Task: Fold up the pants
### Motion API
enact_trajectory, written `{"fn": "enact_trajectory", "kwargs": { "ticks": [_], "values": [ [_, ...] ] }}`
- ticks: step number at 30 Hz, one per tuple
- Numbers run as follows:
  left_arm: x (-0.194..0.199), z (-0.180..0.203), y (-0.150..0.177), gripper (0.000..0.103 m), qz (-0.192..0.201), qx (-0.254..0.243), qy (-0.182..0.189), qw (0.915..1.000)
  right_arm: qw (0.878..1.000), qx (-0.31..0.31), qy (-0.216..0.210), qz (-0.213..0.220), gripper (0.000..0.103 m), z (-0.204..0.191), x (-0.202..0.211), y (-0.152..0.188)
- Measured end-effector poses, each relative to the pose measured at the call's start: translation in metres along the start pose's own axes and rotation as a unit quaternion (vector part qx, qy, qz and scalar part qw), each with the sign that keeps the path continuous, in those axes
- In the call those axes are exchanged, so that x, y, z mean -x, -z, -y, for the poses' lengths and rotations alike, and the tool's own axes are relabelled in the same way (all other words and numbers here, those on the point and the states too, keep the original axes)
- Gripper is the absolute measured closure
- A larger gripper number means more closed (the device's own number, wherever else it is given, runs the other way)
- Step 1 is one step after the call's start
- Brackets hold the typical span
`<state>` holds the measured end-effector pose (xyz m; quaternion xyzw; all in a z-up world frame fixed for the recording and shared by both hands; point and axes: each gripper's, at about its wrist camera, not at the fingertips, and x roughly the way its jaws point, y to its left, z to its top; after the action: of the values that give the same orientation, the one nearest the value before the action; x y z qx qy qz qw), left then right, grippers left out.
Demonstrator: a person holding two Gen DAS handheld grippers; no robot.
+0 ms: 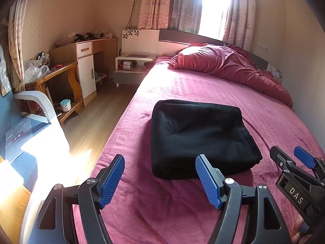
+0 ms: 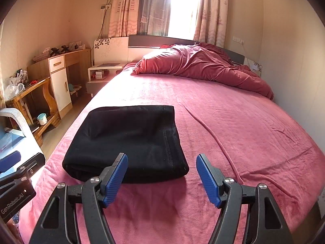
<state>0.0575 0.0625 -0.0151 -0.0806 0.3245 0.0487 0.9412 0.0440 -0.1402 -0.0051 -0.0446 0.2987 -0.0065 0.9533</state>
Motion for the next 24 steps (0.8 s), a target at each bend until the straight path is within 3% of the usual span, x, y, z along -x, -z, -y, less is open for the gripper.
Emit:
{"fn": "enact_trajectory", "kwargs": {
  "ticks": [24],
  "values": [
    [0.0089,0.0075,0.0005,0.029,0.015,-0.013,-0.012,0.9997,1.000,-0.004,-0.005,-0.007,0.029,0.0021,0.0002,0.0055]
  ]
}}
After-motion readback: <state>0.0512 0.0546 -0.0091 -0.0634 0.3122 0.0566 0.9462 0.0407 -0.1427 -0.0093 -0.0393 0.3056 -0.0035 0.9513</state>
